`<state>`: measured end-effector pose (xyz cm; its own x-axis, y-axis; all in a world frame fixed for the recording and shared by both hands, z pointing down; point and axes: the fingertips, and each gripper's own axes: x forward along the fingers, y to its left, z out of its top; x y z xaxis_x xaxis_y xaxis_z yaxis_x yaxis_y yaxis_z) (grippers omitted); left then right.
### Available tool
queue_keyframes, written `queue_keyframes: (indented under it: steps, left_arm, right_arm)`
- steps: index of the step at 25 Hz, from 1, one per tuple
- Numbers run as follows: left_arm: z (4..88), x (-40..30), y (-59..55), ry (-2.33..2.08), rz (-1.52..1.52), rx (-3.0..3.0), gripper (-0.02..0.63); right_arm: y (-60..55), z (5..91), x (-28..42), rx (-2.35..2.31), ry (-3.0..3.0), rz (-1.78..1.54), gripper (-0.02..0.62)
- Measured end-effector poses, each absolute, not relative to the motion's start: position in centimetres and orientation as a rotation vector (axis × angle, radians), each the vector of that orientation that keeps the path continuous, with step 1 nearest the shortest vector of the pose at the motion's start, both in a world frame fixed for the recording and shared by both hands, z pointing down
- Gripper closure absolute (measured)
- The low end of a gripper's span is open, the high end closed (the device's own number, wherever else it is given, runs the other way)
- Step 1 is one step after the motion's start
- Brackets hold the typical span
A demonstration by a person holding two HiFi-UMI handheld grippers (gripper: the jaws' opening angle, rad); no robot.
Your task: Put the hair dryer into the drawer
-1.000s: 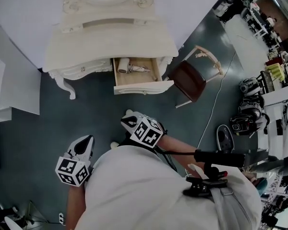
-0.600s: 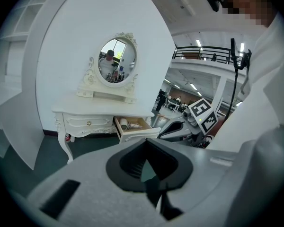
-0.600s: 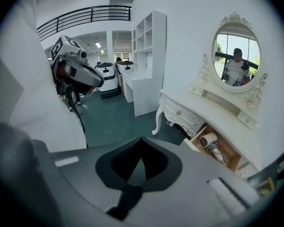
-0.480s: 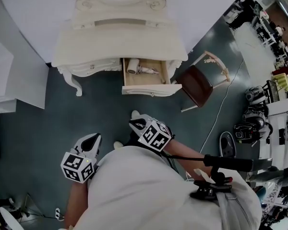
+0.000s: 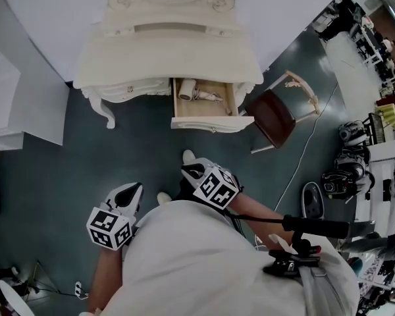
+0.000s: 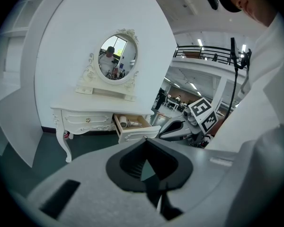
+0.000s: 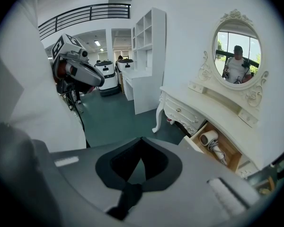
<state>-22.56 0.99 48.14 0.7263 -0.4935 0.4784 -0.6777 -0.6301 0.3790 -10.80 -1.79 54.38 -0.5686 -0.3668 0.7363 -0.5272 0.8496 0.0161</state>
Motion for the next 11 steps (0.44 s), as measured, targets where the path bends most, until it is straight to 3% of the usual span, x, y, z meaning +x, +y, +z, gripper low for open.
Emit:
queue_keyframes:
  steps: [11]
  left_arm:
    - [48.4, -21.4, -1.6, -0.891, 0.461, 2.368, 0.604]
  right_arm:
    - [-4.6, 54.8, -9.3, 0.645, -2.236, 0.269, 0.595]
